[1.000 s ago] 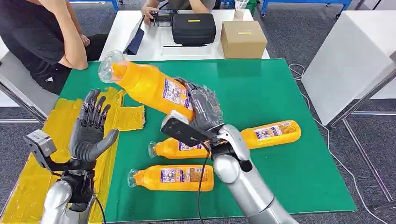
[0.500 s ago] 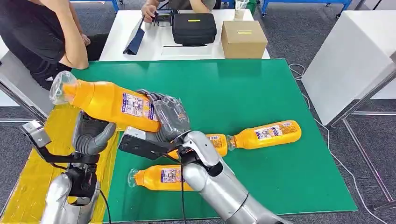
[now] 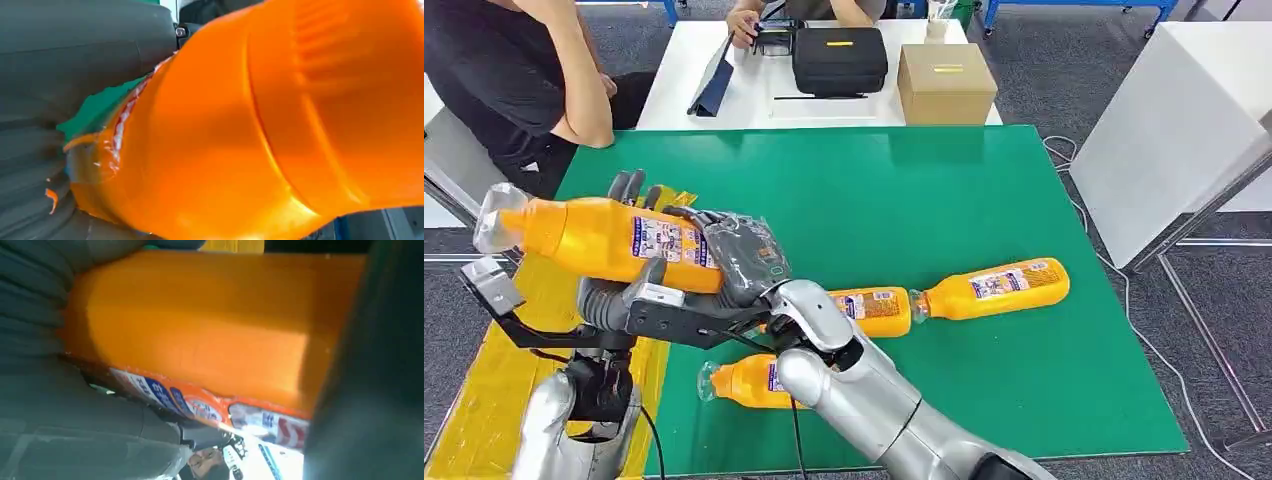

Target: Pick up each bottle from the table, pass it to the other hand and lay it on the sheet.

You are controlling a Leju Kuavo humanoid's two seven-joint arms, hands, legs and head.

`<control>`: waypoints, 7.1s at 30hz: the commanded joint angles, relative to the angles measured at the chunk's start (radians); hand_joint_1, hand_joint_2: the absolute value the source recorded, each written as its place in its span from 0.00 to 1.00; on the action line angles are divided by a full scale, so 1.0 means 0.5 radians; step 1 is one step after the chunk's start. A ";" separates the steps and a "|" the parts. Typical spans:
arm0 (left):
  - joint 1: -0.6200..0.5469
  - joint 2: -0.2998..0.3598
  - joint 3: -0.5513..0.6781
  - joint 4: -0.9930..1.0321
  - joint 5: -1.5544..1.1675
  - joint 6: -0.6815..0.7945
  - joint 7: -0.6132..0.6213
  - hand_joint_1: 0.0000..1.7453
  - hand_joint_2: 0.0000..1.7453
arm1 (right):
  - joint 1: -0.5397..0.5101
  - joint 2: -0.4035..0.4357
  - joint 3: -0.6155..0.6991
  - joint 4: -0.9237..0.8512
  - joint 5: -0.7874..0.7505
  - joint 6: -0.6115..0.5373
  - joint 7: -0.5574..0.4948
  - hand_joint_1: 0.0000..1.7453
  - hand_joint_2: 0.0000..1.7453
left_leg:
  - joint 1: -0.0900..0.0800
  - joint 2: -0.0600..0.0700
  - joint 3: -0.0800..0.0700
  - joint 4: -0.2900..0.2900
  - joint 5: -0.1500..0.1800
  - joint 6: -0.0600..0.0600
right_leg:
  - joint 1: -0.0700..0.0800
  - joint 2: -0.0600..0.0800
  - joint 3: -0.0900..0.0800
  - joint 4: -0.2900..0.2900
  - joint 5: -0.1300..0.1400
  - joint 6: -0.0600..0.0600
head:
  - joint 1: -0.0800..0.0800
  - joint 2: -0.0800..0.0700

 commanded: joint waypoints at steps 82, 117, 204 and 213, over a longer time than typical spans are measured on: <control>0.307 0.015 0.727 -0.385 -0.652 0.109 -0.093 1.00 1.00 | -0.018 -0.329 -0.105 -0.428 -0.540 0.173 -0.249 0.00 0.00 | 0.004 -0.004 0.002 0.001 -0.003 -0.007 | 0.004 -0.007 0.004 -0.002 -0.004 -0.002 | 0.001 -0.001; -0.208 0.225 -0.174 1.585 -3.305 1.254 0.099 1.00 1.00 | 0.764 -0.901 -0.825 -1.322 -0.542 0.215 -0.464 0.00 0.00 | -0.004 -0.012 0.003 0.001 -0.003 -0.008 | -0.003 -0.015 0.006 -0.003 -0.005 -0.002 | 0.001 -0.001; 0.578 0.425 0.723 -0.282 -0.777 1.146 -0.680 0.00 0.00 | 1.891 -1.884 -2.571 -1.339 -0.342 1.195 -0.869 0.00 1.00 | -0.007 -0.008 0.000 0.000 -0.006 0.002 | -0.005 -0.014 0.002 -0.008 -0.002 0.000 | -0.001 -0.001; 0.577 0.416 0.723 -0.269 -0.764 1.109 -0.687 0.00 0.00 | 1.591 -2.104 -2.321 -0.938 -0.264 1.070 -0.723 0.00 1.00 | -0.004 0.000 0.000 0.000 -0.007 0.003 | -0.002 -0.005 0.003 -0.010 0.001 0.001 | 0.000 -0.001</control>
